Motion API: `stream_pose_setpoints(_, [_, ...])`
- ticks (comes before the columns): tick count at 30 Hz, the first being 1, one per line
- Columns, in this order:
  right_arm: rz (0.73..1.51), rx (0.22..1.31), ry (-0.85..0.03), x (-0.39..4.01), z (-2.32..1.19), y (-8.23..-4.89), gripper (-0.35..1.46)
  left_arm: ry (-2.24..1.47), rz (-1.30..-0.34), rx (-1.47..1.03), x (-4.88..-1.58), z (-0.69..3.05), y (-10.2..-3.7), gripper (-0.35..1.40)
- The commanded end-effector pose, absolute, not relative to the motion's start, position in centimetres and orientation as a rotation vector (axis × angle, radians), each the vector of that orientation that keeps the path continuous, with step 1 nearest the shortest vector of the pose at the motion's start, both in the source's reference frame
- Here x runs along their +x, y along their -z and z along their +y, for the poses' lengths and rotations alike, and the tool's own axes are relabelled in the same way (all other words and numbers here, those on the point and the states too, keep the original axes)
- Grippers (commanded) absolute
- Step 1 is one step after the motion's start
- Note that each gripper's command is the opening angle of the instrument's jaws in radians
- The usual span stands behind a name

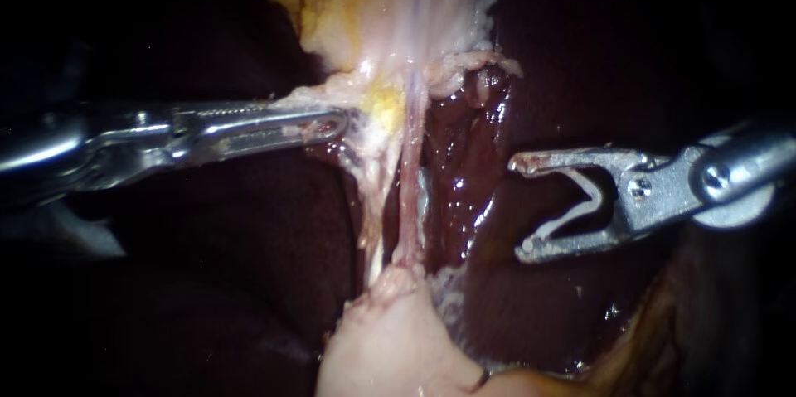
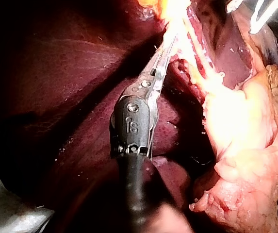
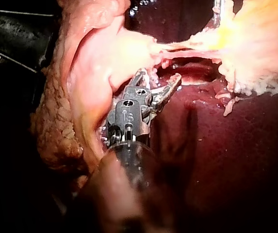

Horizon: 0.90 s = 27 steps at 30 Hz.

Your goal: Grabbing gallbladder

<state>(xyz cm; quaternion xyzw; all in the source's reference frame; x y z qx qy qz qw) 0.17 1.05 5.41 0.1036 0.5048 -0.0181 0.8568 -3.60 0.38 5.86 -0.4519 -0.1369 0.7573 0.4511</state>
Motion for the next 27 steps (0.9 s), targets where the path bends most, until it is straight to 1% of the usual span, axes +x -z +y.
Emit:
stream_pose_setpoints(1, [1.061, 0.218, 0.038, 0.17, 1.05, -5.41, 0.50, -1.870, -0.340, -1.115, -3.59, 0.38, -5.82, -0.35])
stream_pose_setpoints(7, [1.061, 0.218, 0.038, 0.16, 1.05, -5.41, 0.50, -1.861, -0.359, -1.108, -3.50, 0.44, -5.51, -0.35])
stream_pose_setpoints(11, [1.061, 0.218, 0.038, 0.16, 1.05, -5.41, 0.50, -1.846, -0.384, -1.112, -3.37, 0.62, -5.24, -0.35])
stream_pose_setpoints(15, [1.061, 0.218, 0.038, 0.16, 1.05, -5.42, 0.50, -1.814, -0.370, -1.122, -3.21, 0.81, -5.05, -0.35])
stream_pose_setpoints(19, [1.061, 0.218, 0.038, 0.16, 1.05, -5.42, 0.50, -1.810, -0.358, -1.117, -3.12, 0.86, -5.02, -0.35])
stream_pose_setpoints(27, [1.061, 0.218, 0.038, 0.16, 1.05, -5.42, 0.50, -1.805, -0.343, -1.110, -3.14, 0.82, -5.07, -0.35])
